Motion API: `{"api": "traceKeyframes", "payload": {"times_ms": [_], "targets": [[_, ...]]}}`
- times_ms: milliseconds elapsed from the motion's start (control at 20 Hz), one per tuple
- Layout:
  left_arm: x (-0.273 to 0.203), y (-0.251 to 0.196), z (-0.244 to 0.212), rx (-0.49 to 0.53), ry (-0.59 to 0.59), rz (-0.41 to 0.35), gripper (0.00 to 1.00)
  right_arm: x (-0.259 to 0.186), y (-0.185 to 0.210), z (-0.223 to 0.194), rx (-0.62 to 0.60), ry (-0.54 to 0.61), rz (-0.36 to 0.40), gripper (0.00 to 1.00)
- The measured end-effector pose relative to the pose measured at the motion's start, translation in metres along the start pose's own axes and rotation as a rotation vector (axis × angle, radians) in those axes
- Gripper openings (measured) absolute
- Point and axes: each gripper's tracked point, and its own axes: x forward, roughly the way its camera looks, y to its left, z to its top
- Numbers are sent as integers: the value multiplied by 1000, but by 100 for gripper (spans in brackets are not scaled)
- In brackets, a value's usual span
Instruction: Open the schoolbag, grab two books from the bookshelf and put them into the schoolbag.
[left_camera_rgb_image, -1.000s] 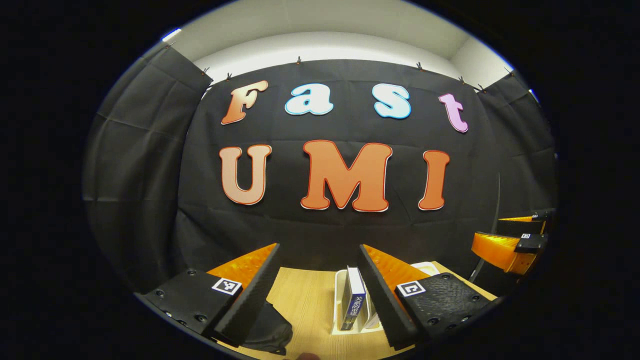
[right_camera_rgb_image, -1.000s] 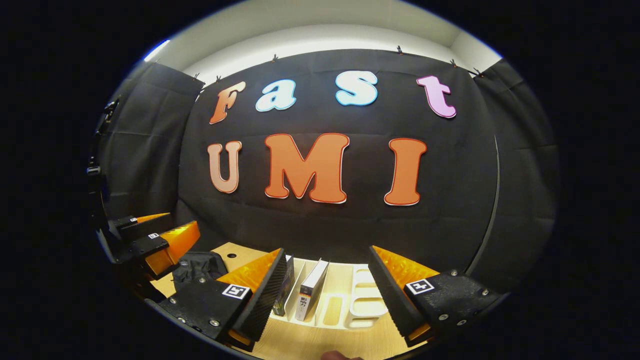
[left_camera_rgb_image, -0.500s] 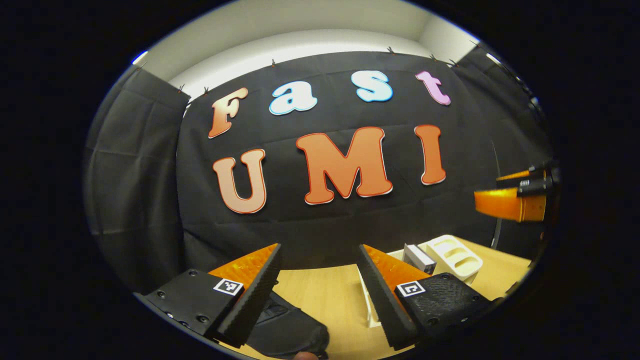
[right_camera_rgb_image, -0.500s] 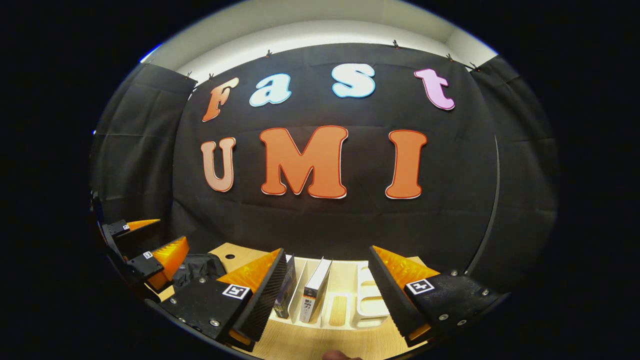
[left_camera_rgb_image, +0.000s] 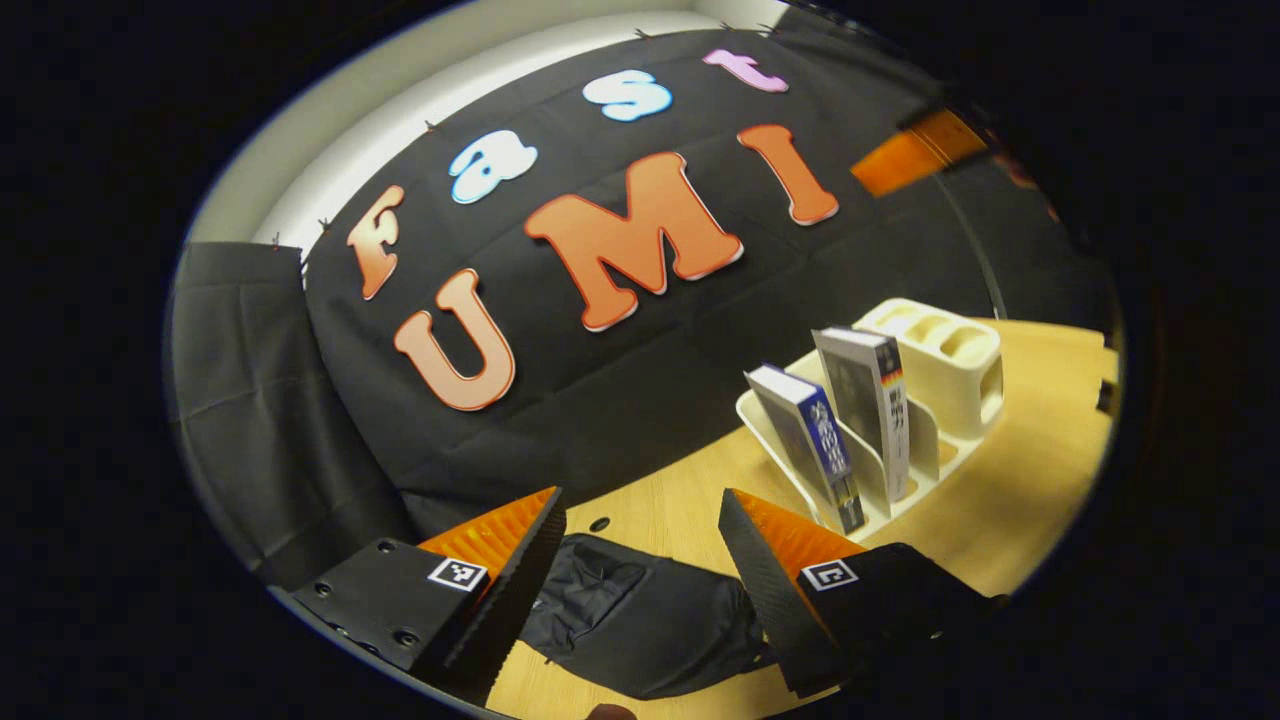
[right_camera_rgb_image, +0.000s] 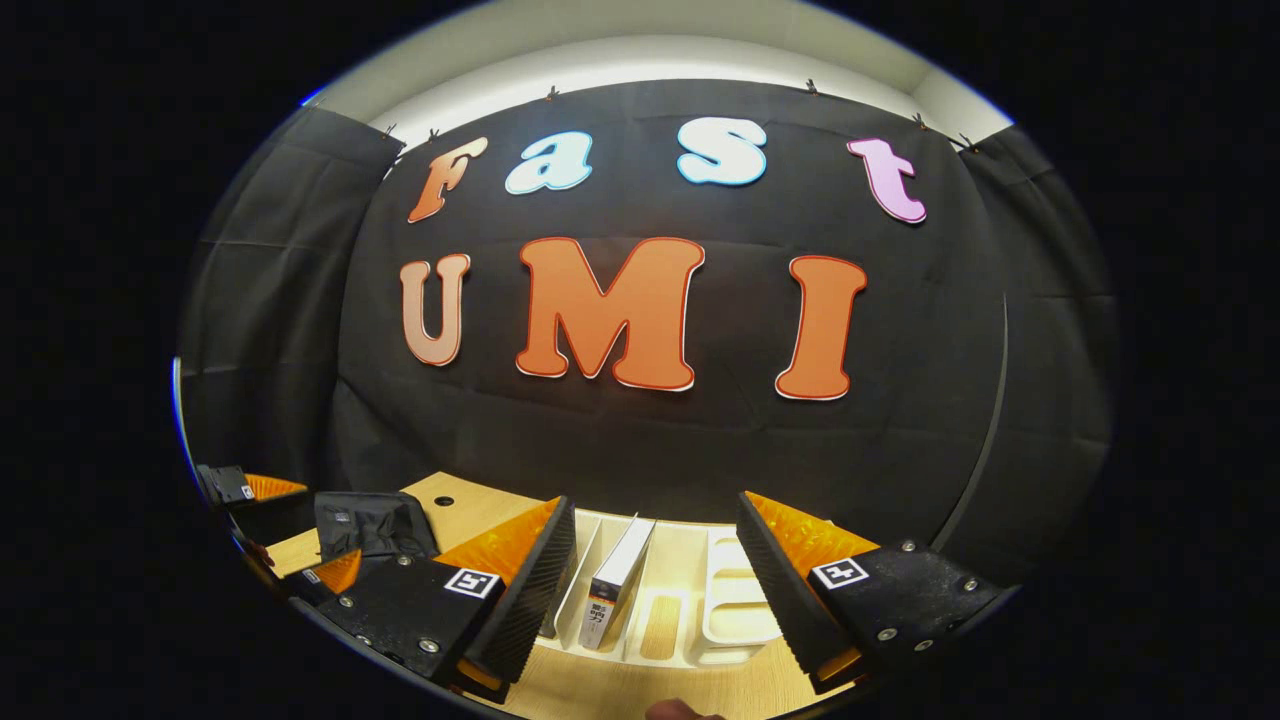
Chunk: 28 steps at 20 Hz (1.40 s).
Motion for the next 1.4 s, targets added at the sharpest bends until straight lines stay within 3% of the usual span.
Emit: {"api": "traceKeyframes", "payload": {"times_ms": [250, 750, 1050, 1400], "targets": [[8, -23, -78, 140, 141, -12, 98, 14, -11, -13, -4, 31, -14, 98], [26, -53, -182, 362, 322, -80, 98, 29, -26, -11, -31, 28, -37, 97], [44, -52, -218, 403, 404, -63, 97, 30, -28, -12, -41, 28, -53, 98], [74, -39, -223, 448, 411, -34, 96, 31, -30, -12, -46, 34, -77, 98]]}}
